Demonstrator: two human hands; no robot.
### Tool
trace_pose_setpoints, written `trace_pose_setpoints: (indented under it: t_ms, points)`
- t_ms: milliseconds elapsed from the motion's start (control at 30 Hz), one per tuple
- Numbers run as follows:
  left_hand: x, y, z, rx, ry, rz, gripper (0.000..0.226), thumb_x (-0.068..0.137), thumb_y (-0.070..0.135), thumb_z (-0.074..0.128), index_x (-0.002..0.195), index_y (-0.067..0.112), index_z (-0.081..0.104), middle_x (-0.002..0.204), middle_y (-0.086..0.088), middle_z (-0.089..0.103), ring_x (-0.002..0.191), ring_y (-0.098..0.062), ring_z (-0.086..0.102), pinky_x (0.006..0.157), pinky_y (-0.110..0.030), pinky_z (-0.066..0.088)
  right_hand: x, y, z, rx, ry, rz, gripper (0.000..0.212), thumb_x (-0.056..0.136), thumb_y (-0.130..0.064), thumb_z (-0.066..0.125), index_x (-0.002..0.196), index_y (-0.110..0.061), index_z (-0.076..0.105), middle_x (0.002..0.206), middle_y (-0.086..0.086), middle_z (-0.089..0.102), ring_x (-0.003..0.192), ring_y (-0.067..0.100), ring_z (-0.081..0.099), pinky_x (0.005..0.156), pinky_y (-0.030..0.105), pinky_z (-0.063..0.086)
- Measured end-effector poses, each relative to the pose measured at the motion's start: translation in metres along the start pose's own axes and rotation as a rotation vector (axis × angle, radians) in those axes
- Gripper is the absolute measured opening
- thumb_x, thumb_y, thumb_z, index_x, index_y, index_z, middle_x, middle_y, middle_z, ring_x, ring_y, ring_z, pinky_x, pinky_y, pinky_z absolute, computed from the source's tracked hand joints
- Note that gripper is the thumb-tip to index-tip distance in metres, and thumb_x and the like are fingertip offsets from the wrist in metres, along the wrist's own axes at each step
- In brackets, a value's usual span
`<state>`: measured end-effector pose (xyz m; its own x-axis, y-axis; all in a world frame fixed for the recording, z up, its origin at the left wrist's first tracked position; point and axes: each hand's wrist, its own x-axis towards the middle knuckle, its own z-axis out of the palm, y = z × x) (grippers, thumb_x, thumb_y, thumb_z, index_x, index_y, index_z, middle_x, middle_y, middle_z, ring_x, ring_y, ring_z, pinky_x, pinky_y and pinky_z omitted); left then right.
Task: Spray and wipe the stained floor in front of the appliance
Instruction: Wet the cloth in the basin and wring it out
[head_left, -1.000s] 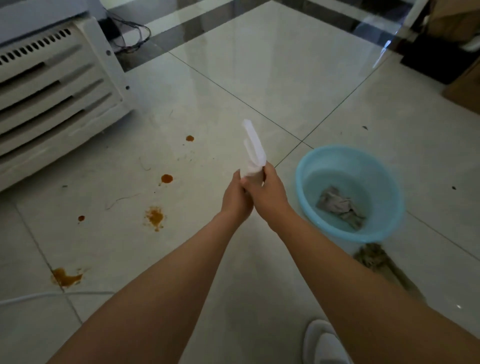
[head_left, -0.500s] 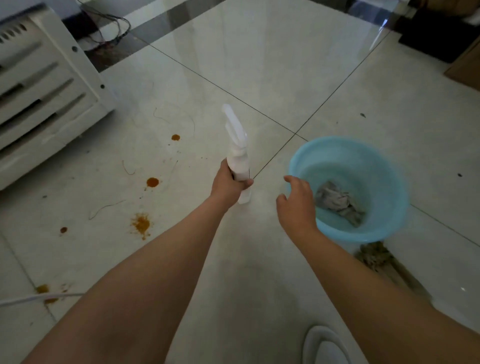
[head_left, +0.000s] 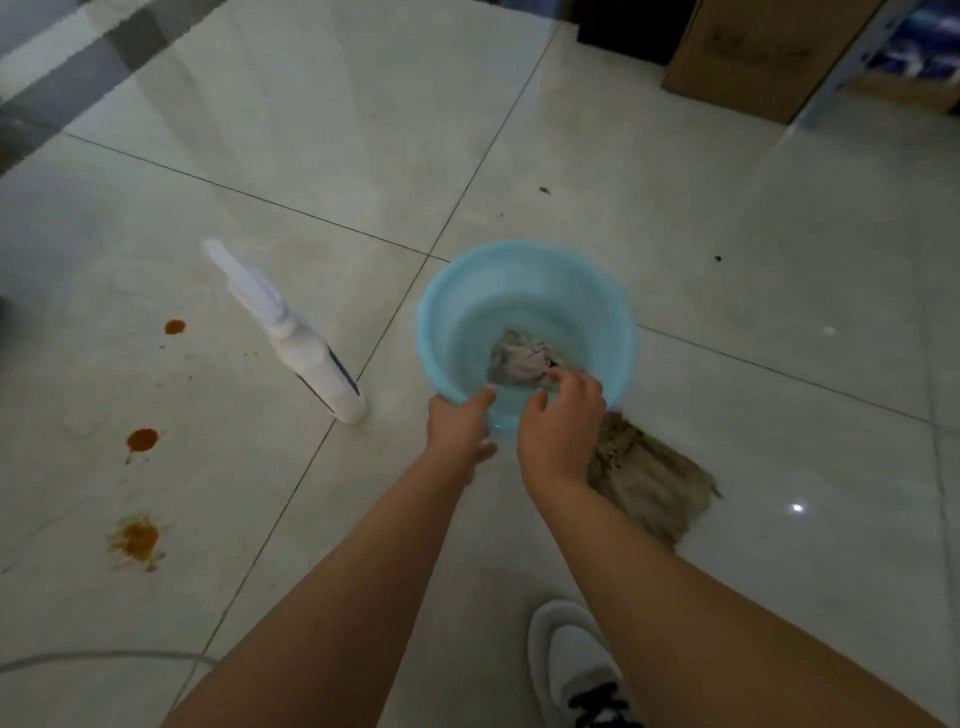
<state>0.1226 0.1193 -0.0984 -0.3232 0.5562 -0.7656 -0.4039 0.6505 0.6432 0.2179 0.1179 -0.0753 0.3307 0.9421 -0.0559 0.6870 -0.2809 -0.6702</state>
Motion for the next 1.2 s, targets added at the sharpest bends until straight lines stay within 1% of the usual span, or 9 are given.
trace_pose_setpoints:
  t_ms: [133,300,700,767,833,933,1000,1067,1200]
  points:
    - [-0.001,-0.002,0.014,-0.112,0.027,0.05,0.045,0.075,-0.002,0.06,0.119,0.007,0.05,0.119,-0.023,0.058,0.097,-0.042,0.064,0.047,-0.037,0.056,0.004,0.02,-0.008,-0.038,-0.025,-0.052,0.033,0.085,-0.006,0.051,0.116,-0.007,0.062,0.132,0.011,0.051,0.125,0.027,0.042,0.107,0.034,0.031]
    - [-0.009,-0.004,-0.013,-0.078,0.059,0.059,0.045,0.079,-0.011,0.05,0.121,0.005,0.049,0.119,-0.022,0.057,0.1,-0.041,0.061,0.049,-0.039,0.056,0.003,0.026,-0.024,-0.055,0.011,-0.089,0.032,0.085,-0.003,0.051,0.114,-0.01,0.063,0.125,0.01,0.053,0.119,0.028,0.046,0.102,0.034,0.035]
    - [-0.061,-0.039,-0.122,0.153,0.109,-0.083,0.046,0.082,-0.005,0.053,0.126,0.006,0.041,0.128,-0.023,0.051,0.108,-0.042,0.057,0.04,-0.034,0.054,-0.049,0.019,0.018,-0.315,-0.643,-0.168,0.037,0.089,-0.028,0.056,0.121,-0.01,0.056,0.122,0.019,0.048,0.111,0.04,0.051,0.098,0.042,0.045]
    - [-0.071,-0.041,-0.13,0.184,0.147,-0.12,0.051,0.081,0.001,0.06,0.127,0.007,0.039,0.13,-0.022,0.049,0.109,-0.041,0.056,0.048,-0.038,0.056,-0.06,0.02,0.029,-0.33,-0.662,-0.189,0.041,0.089,-0.034,0.058,0.125,-0.016,0.053,0.121,0.018,0.045,0.11,0.04,0.048,0.098,0.042,0.043]
    - [-0.084,-0.042,-0.132,0.371,0.286,-0.082,0.062,0.078,0.009,0.066,0.132,0.012,0.035,0.13,-0.02,0.046,0.111,-0.04,0.054,0.074,-0.048,0.056,-0.067,0.022,0.039,-0.363,-0.644,-0.213,0.045,0.089,-0.04,0.057,0.13,-0.023,0.049,0.12,0.015,0.043,0.109,0.039,0.046,0.097,0.043,0.044]
    - [-0.101,-0.039,-0.123,0.616,0.568,0.284,0.057,0.075,0.011,0.064,0.125,0.025,0.042,0.123,-0.009,0.045,0.105,-0.029,0.055,0.088,-0.046,0.052,-0.07,0.023,0.053,-0.511,-0.64,-0.272,0.039,0.095,-0.032,0.046,0.132,-0.019,0.047,0.124,0.016,0.043,0.111,0.039,0.044,0.095,0.042,0.042]
    - [-0.101,-0.031,-0.109,0.485,0.415,0.464,0.044,0.078,0.009,0.059,0.116,0.028,0.048,0.113,-0.001,0.054,0.099,-0.022,0.059,0.084,-0.041,0.052,-0.069,0.022,0.056,-0.435,-0.642,-0.236,0.033,0.094,-0.025,0.044,0.125,-0.016,0.052,0.121,0.018,0.047,0.111,0.039,0.047,0.09,0.04,0.043]
    - [-0.085,-0.022,-0.092,0.375,0.203,0.35,0.039,0.083,0.014,0.058,0.12,0.025,0.051,0.112,-0.004,0.06,0.103,-0.026,0.06,0.088,-0.037,0.049,-0.068,0.016,0.053,-0.223,-0.583,-0.101,0.03,0.086,-0.029,0.051,0.11,-0.016,0.062,0.111,0.016,0.059,0.104,0.037,0.058,0.081,0.036,0.046]
    - [-0.056,-0.009,-0.066,0.29,0.107,0.035,0.039,0.094,0.034,0.048,0.129,0.018,0.047,0.119,-0.01,0.057,0.107,-0.032,0.054,0.096,-0.042,0.046,-0.061,-0.005,0.031,0.13,-0.468,-0.004,0.024,0.078,-0.014,0.061,0.099,-0.013,0.073,0.099,0.012,0.072,0.095,0.027,0.065,0.084,0.032,0.049]
